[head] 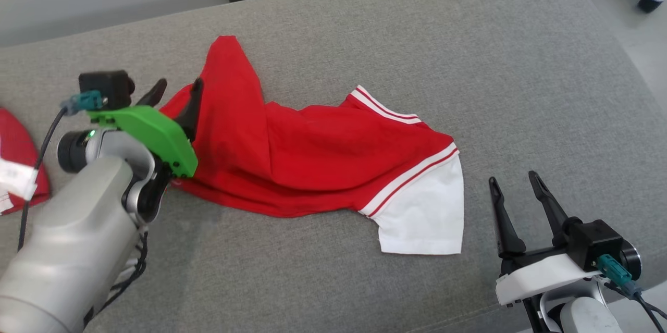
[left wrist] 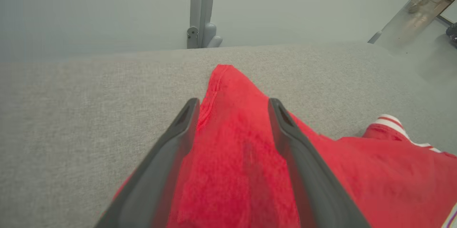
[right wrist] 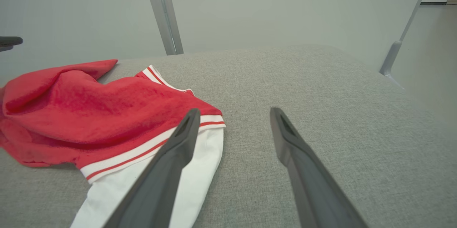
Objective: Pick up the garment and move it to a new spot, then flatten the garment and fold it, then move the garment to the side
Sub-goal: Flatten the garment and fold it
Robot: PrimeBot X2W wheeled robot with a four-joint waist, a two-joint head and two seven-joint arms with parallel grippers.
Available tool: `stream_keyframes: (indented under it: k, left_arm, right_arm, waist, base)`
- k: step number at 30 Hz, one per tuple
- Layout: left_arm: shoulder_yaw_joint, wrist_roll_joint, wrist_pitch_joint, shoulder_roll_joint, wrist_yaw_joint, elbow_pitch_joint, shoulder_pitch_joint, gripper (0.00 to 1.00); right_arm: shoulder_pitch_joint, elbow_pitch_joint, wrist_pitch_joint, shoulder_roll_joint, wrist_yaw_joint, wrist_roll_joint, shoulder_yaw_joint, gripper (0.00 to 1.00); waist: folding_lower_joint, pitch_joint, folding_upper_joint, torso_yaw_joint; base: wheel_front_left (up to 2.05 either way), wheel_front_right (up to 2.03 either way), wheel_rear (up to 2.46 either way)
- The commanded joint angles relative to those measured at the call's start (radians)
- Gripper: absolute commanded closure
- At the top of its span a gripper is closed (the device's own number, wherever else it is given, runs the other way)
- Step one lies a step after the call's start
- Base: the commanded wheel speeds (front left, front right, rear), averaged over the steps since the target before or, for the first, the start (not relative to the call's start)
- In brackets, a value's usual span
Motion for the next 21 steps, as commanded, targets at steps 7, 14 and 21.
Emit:
stream_keyframes:
  k: [7,14,21]
  left_arm:
    - [0.022,-0.067,0.02,0.143,0.05,-0.139,0.186,0.0]
    - [0.022,-0.104,0.072,0.186,0.056,-0.235,0.247,0.0]
    - [0.007,-0.094,0.118,0.172,0.059,-0.215,0.202,0.0]
  right_arm:
    - [0.023,-0.007,-0.003,-0.002,-0.001,-0.014,-0.016,0.0]
    - [-0.002,-0.006,-0.003,-0.002,-0.001,-0.032,-0.01,0.0]
    - [-0.017,-0.009,-0.003,-0.002,-0.001,-0.038,-0.002,0.0]
  waist:
    - [0.0,-0.028,0.0,0.074]
    - [0.0,-0.013,0.0,0.097]
    - [0.0,0.011,0.0,0.078]
  base:
    - [0.0,0.0,0.0]
    - [0.0,0.0,0.0]
    - [0.0,0.0,0.0]
